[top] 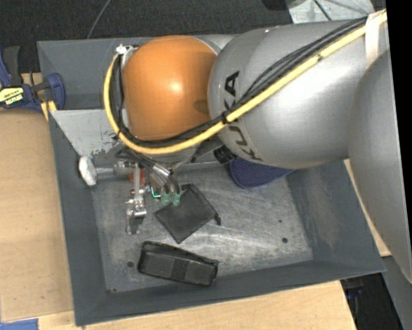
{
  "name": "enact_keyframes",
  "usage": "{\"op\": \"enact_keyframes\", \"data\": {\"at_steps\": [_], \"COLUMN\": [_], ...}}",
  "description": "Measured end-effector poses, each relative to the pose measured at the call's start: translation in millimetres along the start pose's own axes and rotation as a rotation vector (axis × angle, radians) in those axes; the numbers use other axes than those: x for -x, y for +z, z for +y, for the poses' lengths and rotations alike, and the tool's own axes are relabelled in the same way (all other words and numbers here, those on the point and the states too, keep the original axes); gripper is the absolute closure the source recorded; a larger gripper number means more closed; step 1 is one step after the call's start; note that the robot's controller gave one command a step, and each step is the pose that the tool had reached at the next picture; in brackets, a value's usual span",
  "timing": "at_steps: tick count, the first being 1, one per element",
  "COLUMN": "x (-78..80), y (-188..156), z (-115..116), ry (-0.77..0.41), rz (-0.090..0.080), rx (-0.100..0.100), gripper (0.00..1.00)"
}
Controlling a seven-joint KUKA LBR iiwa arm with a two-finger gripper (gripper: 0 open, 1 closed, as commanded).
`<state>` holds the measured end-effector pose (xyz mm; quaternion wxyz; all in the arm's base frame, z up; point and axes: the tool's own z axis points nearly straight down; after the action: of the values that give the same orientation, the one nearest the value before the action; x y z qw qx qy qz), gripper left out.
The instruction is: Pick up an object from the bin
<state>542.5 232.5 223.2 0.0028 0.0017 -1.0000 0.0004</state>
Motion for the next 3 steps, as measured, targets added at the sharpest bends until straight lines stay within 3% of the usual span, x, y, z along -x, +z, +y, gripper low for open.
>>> {"op": "enact_keyframes", "data": {"at_steps": [1,2,3], "x": [-17.4,29.4,29.0], "y": [102,93,74], "z": [-66,-154,-156], "ry": [-0.055,0.163,0.201], "rz": [-0.013,-0.012,-0.012], "rx": [0.003,0.000,0.003], "gripper": [0.00,0.00,0.00]}}
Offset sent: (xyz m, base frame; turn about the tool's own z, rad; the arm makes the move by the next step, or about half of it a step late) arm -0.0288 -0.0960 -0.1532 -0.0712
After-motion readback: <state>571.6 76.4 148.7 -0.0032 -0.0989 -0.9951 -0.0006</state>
